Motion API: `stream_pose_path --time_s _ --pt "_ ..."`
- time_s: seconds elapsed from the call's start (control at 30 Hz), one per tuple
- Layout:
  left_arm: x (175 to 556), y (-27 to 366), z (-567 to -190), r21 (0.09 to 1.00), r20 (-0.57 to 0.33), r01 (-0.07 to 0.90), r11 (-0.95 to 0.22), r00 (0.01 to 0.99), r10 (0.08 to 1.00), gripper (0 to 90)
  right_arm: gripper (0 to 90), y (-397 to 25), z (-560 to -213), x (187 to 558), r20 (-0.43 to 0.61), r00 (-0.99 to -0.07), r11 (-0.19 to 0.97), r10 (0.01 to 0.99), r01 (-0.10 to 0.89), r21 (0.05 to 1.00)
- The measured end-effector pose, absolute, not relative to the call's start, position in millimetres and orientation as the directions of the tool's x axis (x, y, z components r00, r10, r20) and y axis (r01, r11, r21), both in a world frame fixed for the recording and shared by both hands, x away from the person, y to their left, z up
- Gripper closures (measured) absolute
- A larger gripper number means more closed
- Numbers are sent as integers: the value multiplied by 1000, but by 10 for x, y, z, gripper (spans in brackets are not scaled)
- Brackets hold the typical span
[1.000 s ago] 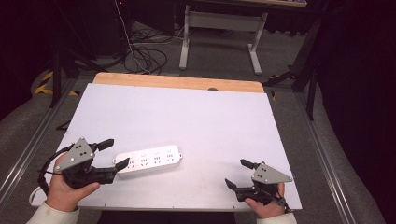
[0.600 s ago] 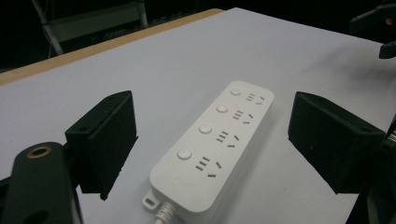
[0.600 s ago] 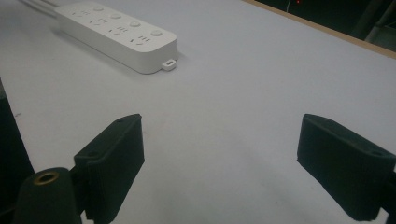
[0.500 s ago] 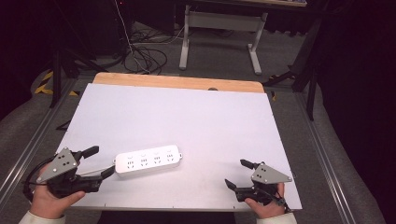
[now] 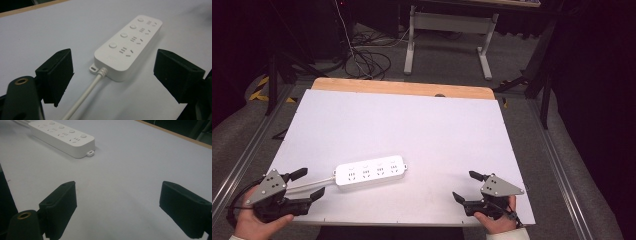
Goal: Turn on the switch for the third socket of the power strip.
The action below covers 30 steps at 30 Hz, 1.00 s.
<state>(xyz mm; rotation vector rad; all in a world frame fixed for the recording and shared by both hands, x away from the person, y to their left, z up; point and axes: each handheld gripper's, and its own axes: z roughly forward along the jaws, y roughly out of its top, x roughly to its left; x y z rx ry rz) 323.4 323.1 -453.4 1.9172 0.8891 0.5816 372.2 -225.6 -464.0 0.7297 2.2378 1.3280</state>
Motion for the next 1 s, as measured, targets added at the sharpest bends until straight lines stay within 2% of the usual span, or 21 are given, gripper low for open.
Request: stream_pose_path --time_s 0.33,0.57,1.0 --pt "3205 3253 -4708 868 -2 384 -314 637 771 161 149 -2251 -4649 3729 -96 -769 404 632 222 888" --pt "3185 3306 -4785 893 -42 380 -239 600 799 167 150 -2250 -4651 3730 -96 -770 405 631 221 887" --pt "3180 3322 -4744 904 -29 355 -238 607 794 171 149 -2239 -4653 3730 -97 -768 410 633 226 884"
